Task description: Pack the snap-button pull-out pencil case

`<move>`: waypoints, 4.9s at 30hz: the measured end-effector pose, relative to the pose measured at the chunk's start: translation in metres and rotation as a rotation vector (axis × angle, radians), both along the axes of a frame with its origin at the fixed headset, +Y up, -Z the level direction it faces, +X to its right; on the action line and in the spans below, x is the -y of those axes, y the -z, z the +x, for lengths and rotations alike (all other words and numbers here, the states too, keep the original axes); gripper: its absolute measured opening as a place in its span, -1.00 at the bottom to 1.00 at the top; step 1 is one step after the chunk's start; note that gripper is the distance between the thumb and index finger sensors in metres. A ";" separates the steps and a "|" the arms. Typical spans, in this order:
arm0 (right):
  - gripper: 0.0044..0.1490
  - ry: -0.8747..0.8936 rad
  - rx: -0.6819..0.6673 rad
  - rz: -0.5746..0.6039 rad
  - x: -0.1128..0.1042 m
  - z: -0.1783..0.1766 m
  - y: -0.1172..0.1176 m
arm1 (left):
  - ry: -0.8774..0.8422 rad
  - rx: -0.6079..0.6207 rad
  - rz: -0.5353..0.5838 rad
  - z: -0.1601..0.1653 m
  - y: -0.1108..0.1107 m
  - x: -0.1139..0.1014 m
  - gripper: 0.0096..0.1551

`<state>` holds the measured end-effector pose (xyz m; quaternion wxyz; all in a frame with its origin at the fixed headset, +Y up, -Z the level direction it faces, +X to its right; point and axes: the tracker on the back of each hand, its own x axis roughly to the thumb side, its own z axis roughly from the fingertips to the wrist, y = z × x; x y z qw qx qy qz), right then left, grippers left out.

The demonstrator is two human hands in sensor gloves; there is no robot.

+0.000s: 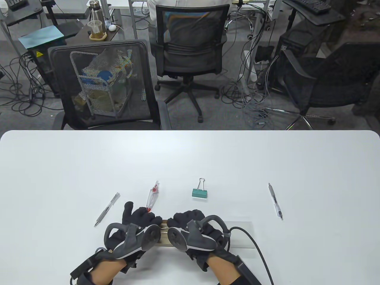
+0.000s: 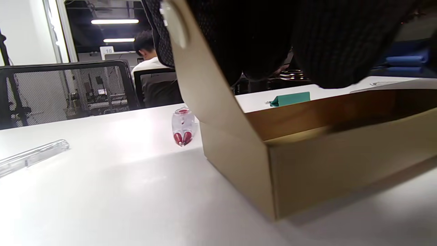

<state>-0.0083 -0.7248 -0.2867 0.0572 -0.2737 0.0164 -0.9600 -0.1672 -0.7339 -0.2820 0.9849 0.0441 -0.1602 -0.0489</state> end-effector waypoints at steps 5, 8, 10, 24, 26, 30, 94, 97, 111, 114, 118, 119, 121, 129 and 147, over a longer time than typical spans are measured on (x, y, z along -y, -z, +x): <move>-0.16 0.017 -0.003 -0.026 0.001 0.000 0.001 | 0.012 0.025 0.034 0.006 -0.003 0.003 -0.40; -0.16 0.021 -0.007 -0.034 0.001 -0.001 0.001 | 0.026 0.045 0.017 0.009 -0.004 0.006 -0.40; -0.16 0.024 -0.011 -0.042 0.002 -0.002 0.001 | 0.048 0.065 -0.004 0.011 -0.004 0.008 -0.39; -0.14 0.066 -0.023 -0.066 0.003 0.000 0.003 | 0.004 0.132 -0.016 0.010 -0.003 0.011 -0.39; -0.13 0.075 -0.022 -0.073 0.001 0.001 0.004 | -0.008 0.135 -0.010 0.010 -0.003 0.010 -0.40; -0.09 0.101 -0.018 -0.090 -0.003 0.008 0.006 | -0.019 0.141 0.004 0.010 -0.004 0.009 -0.39; 0.12 0.217 0.245 -0.380 0.040 0.160 0.028 | 0.155 0.057 -0.046 0.107 0.023 0.021 -0.50; 0.12 0.221 0.250 -0.387 0.040 0.160 0.028 | 0.143 0.065 -0.065 0.103 0.023 0.020 -0.47; 0.12 0.240 0.252 -0.392 0.040 0.162 0.028 | -0.168 -0.154 -0.032 -0.010 0.026 -0.029 -0.19; 0.12 0.241 0.253 -0.391 0.040 0.162 0.028 | -0.200 -0.236 0.004 -0.045 0.025 -0.031 -0.09; 0.12 0.245 0.251 -0.391 0.040 0.162 0.029 | -0.215 -0.325 0.050 -0.088 0.023 -0.021 0.00; 0.12 0.245 0.251 -0.391 0.040 0.162 0.029 | -0.212 -0.337 0.052 -0.093 0.023 -0.019 0.02; 0.12 0.243 0.250 -0.389 0.040 0.162 0.029 | -0.202 -0.357 0.037 -0.103 0.024 -0.014 0.05; 0.12 0.246 0.248 -0.391 0.041 0.163 0.028 | -0.217 -0.381 0.044 -0.114 0.023 -0.009 0.08; 0.14 0.244 0.584 -0.182 -0.011 0.099 0.051 | -0.209 -0.405 0.058 -0.119 0.019 -0.010 0.08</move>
